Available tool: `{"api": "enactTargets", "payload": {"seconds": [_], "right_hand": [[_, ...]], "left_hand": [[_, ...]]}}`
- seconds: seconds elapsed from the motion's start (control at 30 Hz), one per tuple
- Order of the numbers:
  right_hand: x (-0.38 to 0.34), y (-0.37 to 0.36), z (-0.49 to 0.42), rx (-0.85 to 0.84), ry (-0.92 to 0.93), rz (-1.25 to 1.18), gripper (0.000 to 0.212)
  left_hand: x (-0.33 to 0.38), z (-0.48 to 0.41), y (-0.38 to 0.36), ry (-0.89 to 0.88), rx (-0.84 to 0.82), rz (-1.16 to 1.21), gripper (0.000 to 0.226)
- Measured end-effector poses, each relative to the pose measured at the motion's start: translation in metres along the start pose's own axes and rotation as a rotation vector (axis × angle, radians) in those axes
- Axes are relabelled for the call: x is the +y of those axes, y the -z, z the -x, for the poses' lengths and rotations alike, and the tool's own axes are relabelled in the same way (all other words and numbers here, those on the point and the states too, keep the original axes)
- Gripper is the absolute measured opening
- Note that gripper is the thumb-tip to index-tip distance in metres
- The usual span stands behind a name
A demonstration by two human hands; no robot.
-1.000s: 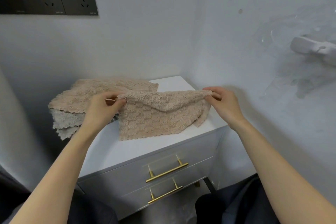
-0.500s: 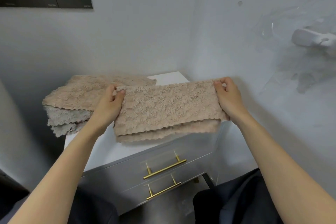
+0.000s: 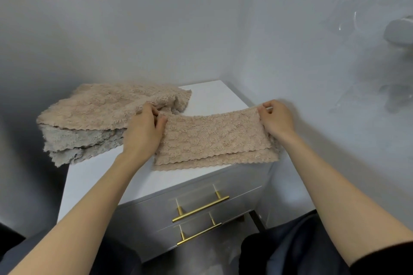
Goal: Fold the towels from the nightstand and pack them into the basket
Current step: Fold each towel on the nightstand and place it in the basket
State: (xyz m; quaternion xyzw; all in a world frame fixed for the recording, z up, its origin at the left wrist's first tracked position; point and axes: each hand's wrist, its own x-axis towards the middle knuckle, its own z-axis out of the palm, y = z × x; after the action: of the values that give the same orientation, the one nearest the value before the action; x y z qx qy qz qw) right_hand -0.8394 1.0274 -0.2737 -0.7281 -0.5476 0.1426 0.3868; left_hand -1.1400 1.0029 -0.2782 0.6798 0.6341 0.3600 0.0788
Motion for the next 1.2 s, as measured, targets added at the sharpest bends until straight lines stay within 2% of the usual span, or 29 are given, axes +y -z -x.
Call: {"api": "enactTargets", "payload": {"seconds": [0.07,0.17,0.27,0.33,0.47,0.6,0.77,0.93,1.2], "right_hand": [[0.003,0.001,0.001,-0.033,-0.001,0.05,0.026],[0.008,0.007,0.001,-0.075,0.007,0.178,0.013],[0.011,0.012,0.005,-0.108,-0.003,0.272,0.038],[0.01,0.014,0.008,-0.147,-0.013,0.303,0.042],[0.008,0.013,0.009,-0.167,-0.016,0.279,0.033],[0.004,0.016,0.013,-0.111,0.028,0.255,0.024],[0.005,0.026,0.024,-0.088,0.058,0.274,0.025],[0.006,0.033,0.038,-0.118,0.064,0.359,0.028],[0.009,0.031,0.048,-0.183,0.062,0.505,0.034]], "left_hand": [[0.0,0.002,0.004,0.002,0.031,-0.044,0.027],[-0.004,0.006,0.009,0.028,0.018,-0.17,0.032],[-0.005,0.012,0.011,0.09,-0.134,-0.252,0.041],[-0.004,0.016,0.009,0.094,-0.191,-0.28,0.047],[-0.003,0.014,0.004,0.084,-0.208,-0.224,0.033],[-0.003,0.008,0.002,0.146,-0.159,0.01,0.026],[-0.001,0.007,0.003,0.218,-0.204,0.243,0.022],[-0.005,0.01,0.006,0.19,-0.202,0.242,0.023],[-0.005,0.02,0.005,0.025,-0.161,0.028,0.021]]}}
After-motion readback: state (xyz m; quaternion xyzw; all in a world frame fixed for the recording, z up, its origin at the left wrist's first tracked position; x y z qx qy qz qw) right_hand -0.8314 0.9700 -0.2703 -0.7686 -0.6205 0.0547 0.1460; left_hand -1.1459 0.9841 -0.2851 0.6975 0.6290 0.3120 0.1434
